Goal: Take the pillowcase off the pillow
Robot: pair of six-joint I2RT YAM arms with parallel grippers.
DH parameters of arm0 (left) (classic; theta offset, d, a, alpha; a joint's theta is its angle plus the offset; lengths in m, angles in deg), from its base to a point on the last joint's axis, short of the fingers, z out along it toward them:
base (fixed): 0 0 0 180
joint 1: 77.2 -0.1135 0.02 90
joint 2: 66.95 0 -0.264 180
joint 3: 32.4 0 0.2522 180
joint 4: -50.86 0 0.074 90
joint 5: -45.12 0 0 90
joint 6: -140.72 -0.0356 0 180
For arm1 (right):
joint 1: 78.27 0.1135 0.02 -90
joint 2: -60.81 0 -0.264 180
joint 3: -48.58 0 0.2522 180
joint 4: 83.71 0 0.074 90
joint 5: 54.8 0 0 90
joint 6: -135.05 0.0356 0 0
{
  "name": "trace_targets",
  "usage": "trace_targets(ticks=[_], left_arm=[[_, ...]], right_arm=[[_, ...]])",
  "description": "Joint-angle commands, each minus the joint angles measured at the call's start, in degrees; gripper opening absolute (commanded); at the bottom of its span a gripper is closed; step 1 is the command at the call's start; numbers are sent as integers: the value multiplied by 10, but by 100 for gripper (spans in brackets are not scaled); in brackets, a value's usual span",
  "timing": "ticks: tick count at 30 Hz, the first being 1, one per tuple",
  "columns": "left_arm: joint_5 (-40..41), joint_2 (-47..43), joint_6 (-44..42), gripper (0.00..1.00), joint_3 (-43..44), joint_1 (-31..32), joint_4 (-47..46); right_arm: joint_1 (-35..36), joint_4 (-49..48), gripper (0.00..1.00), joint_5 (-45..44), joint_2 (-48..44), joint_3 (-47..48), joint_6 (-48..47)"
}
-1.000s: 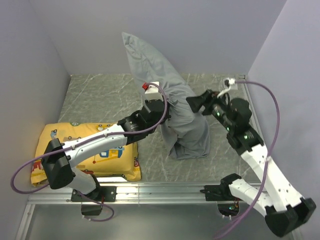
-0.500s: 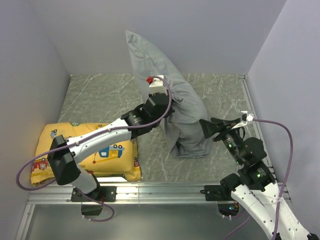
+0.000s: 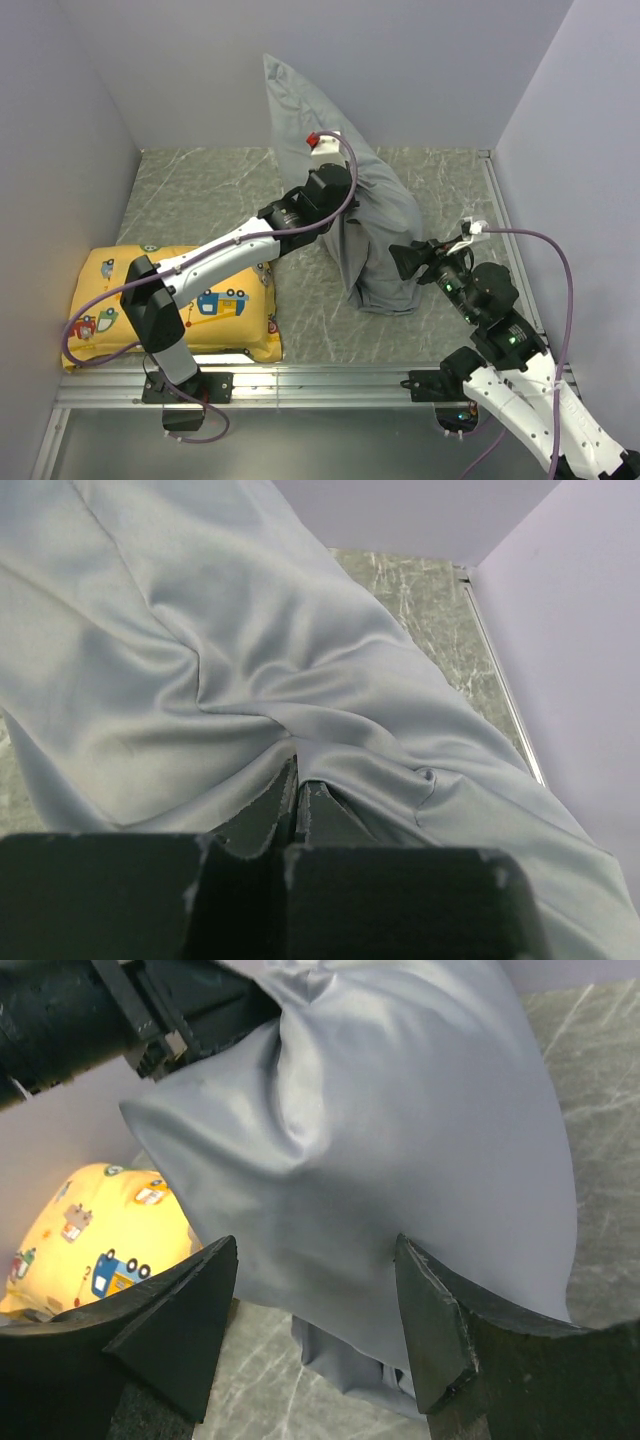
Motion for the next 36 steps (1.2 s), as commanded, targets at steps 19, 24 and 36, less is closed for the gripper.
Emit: trace_targets(ticks=[19, 24, 36], left_arm=[[-15, 19, -13, 0, 31, -27, -23], [-14, 13, -14, 1, 27, -29, -19], [3, -60, -6, 1, -55, -60, -23]], right_arm=[[198, 108, 74, -270, 131, 138, -30], [238, 155, 66, -358, 186, 171, -12], [256, 253, 11, -498, 179, 211, 27]])
